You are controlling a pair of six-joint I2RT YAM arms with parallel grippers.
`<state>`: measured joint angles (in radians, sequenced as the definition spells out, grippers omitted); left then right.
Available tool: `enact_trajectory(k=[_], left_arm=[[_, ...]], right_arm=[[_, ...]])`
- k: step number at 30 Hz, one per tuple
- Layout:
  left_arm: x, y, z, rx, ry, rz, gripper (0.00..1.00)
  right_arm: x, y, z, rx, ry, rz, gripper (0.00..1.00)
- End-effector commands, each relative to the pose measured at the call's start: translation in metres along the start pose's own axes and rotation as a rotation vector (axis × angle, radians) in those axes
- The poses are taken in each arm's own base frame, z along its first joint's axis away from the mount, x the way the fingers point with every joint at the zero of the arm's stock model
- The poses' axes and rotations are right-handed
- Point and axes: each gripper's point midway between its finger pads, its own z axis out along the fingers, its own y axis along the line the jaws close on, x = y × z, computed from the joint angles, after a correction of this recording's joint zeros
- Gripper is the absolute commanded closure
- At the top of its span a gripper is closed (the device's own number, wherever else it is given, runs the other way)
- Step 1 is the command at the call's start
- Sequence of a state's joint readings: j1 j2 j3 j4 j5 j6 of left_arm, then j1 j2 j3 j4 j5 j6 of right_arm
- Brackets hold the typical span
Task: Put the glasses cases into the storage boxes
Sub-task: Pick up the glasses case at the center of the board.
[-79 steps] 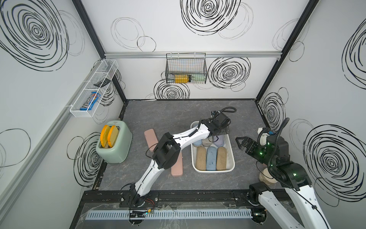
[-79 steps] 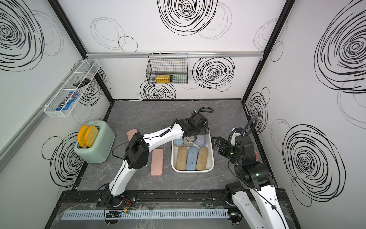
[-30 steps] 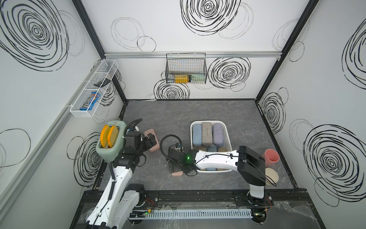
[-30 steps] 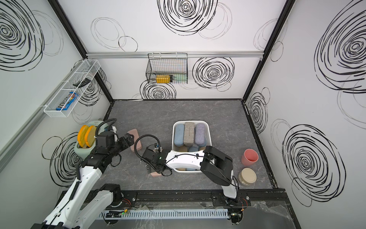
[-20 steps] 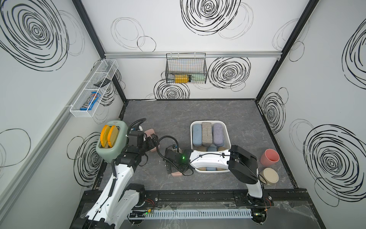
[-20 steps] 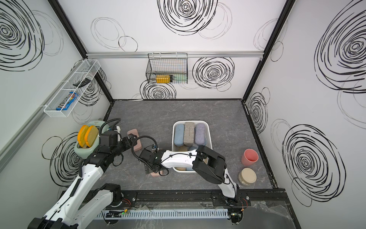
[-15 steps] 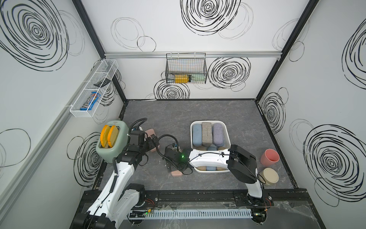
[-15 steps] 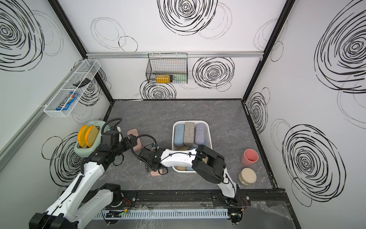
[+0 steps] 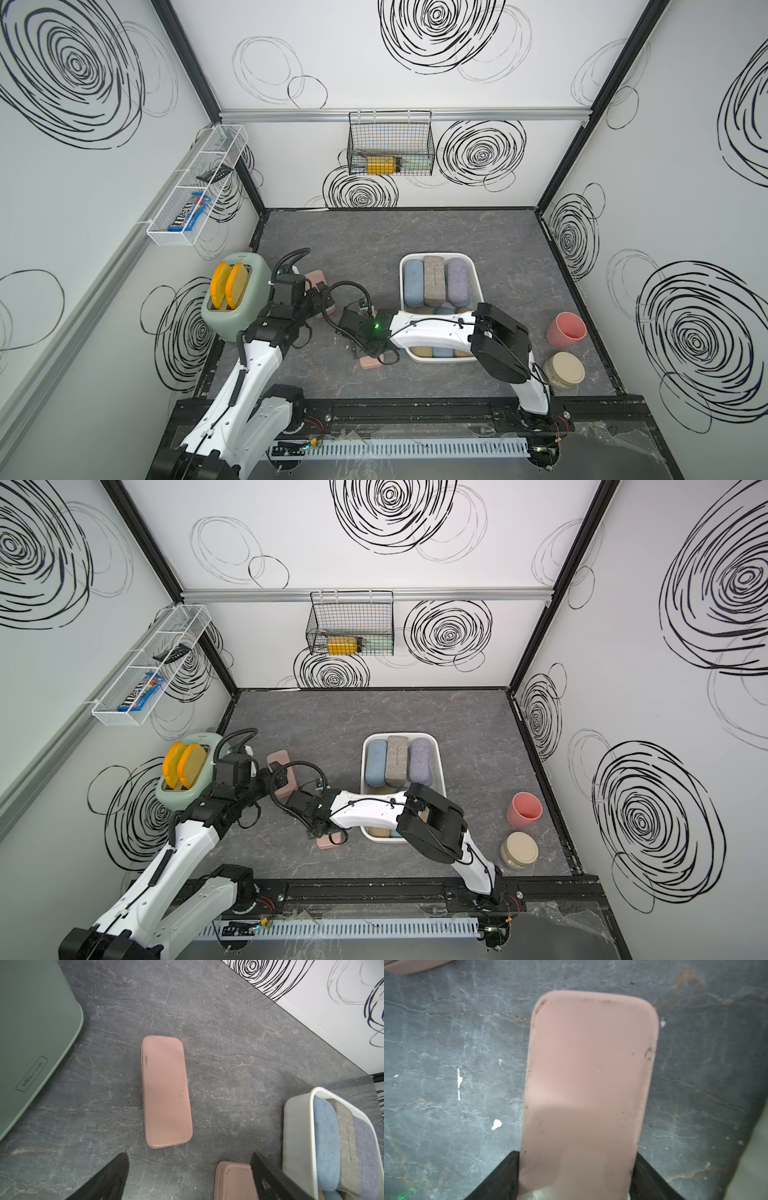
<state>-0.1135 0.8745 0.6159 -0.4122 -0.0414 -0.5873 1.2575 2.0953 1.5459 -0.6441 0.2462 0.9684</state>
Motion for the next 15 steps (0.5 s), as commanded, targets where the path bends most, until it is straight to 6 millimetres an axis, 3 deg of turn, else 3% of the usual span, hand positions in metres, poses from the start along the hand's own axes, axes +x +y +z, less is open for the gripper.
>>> enact_trajectory(k=[1, 5, 10, 15], left_arm=[[-0.009, -0.002, -0.006, -0.005, -0.036, -0.006, 0.04], [-0.015, 0.002, -0.012, -0.02, -0.072, -0.012, 0.04], [-0.016, 0.003, -0.013, -0.02, -0.077, -0.016, 0.04], [-0.013, -0.001, -0.01, -0.004, -0.063, -0.012, 0.04]], right_arm=[[-0.012, 0.001, -0.02, 0.012, -0.041, 0.012, 0.33], [-0.02, 0.007, -0.045, -0.019, -0.077, 0.008, 0.34], [-0.033, 0.014, -0.091, -0.082, -0.146, 0.021, 0.35], [-0.046, -0.005, -0.142, -0.113, -0.213, 0.047, 0.36]])
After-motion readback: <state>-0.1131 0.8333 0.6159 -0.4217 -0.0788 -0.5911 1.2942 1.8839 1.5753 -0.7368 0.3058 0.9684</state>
